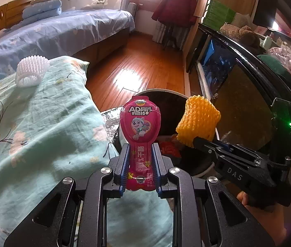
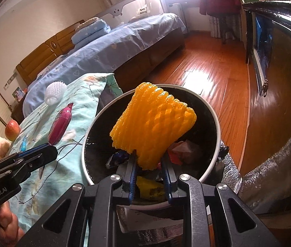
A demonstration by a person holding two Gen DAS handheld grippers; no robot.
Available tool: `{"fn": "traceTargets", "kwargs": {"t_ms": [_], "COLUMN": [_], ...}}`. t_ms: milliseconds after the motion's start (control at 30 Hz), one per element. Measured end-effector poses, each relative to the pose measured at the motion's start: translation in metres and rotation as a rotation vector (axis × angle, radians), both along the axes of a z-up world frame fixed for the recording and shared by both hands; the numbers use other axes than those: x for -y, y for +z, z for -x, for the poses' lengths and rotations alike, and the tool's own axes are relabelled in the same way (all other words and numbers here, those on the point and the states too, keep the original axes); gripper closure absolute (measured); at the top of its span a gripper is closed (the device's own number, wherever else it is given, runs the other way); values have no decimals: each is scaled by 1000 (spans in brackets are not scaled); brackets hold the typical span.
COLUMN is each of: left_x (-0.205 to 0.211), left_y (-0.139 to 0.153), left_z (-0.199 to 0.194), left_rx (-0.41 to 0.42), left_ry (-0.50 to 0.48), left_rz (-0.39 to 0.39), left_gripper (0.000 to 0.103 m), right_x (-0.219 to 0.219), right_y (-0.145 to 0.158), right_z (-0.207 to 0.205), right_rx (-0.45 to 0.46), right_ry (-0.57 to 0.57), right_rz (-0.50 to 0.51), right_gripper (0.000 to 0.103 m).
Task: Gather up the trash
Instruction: 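Carry the pink candy tube and orange foam net over the trash bin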
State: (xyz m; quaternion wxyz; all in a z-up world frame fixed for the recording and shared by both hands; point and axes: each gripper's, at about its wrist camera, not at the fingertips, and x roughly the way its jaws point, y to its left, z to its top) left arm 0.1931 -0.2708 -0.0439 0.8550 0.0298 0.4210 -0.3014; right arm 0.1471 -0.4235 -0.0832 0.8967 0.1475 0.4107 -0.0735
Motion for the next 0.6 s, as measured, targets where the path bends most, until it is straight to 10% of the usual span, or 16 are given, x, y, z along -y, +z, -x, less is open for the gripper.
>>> {"fn": "traceTargets", "kwargs": {"t_ms": [600], "left_x": [12], "left_y": [-2], "left_z": [-3], "left_rx": [-8], "left_ry": [-8], "left_rz": [-12], "left_gripper": [84], "right_x": [8], "right_y": [-1], "right_z": [-5], "right_rx": [-8], "right_ry": [-3], "right_rz": [7], "right_gripper": [81]}}
